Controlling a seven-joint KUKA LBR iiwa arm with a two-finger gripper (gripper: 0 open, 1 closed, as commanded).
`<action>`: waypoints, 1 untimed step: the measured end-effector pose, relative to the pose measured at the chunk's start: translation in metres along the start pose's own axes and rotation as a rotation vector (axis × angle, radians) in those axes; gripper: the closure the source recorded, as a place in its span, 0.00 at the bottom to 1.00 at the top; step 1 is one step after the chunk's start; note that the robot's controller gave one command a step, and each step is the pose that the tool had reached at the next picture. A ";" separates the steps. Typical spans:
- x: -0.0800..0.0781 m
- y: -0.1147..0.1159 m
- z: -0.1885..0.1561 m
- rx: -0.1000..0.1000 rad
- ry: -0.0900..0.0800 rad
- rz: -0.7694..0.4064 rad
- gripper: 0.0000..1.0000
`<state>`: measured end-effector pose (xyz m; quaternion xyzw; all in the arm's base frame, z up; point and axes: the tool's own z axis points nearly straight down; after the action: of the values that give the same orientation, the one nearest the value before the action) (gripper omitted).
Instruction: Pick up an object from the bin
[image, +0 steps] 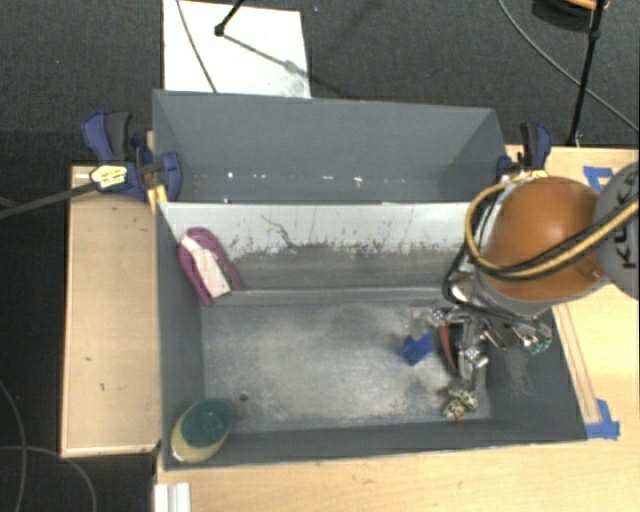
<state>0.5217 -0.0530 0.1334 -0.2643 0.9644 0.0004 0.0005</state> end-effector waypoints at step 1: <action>-0.040 -0.038 0.058 0.000 -0.002 0.070 0.00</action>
Offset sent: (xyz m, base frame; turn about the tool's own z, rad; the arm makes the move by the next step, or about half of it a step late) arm 0.0529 -0.0121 -0.0563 0.0697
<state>0.5757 -0.0651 0.0749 -0.2304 0.9731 0.0005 0.0017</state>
